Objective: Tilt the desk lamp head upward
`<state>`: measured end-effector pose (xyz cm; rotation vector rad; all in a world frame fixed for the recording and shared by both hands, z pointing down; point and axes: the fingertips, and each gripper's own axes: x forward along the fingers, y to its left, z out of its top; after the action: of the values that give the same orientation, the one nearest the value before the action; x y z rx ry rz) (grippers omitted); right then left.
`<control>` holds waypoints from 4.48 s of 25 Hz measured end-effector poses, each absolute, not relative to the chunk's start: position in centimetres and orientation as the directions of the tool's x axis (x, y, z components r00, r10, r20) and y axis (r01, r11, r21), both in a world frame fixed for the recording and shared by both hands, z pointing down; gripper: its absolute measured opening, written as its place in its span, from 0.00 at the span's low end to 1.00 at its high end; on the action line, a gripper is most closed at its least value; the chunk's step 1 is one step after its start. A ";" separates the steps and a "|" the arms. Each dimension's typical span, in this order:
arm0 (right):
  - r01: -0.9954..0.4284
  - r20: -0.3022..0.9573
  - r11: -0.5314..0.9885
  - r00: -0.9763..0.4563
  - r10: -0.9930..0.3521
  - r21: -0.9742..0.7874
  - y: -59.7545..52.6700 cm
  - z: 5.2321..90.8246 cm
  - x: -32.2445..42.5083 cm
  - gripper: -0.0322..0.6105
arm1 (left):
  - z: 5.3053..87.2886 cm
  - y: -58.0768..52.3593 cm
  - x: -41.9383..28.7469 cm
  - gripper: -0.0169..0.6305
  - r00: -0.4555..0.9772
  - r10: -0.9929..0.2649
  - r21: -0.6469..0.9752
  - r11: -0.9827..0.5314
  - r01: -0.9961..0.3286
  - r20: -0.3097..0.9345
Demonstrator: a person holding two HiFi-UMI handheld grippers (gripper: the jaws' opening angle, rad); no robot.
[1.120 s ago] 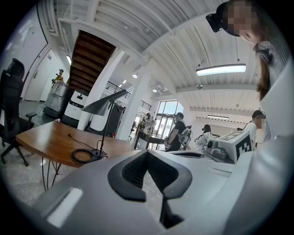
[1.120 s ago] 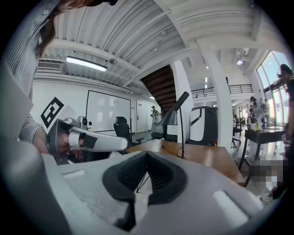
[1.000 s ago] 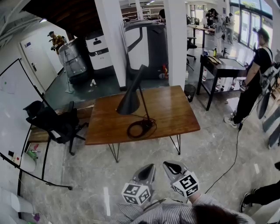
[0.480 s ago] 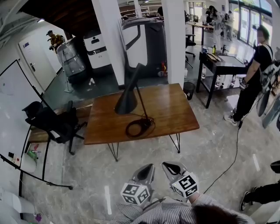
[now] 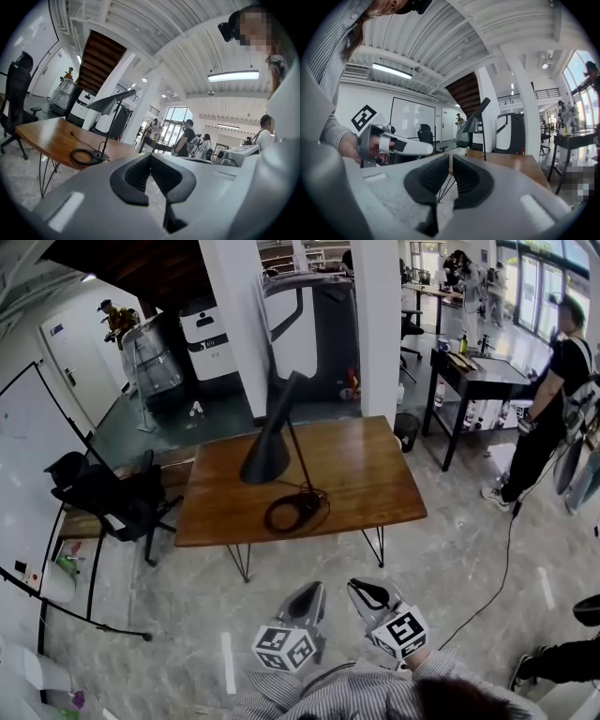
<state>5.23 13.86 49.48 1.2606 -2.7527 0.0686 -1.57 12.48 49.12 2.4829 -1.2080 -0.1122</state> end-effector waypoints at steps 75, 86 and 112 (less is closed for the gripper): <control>-0.677 0.287 0.727 -0.678 -0.677 0.114 -27.3 54.7 -2.7 0.12 | 43.6 -17.9 -12.3 0.12 0.529 -0.842 0.419 -0.519 -0.745 -0.101; -0.683 0.277 0.720 -0.674 -0.685 0.118 -27.1 54.7 -2.8 0.12 | 40.2 -17.7 -15.0 0.13 0.517 -0.853 0.269 -0.517 -0.813 -0.076; -0.683 0.280 0.705 -0.650 -0.706 0.191 -26.5 54.5 -3.3 0.12 | 26.1 -18.8 -17.9 0.13 0.485 -0.833 0.062 -0.517 -0.854 -0.267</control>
<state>-3.27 -26.50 54.51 1.0873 -2.5809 -0.0968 -17.92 -18.82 26.12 2.7740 -1.5788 -0.4272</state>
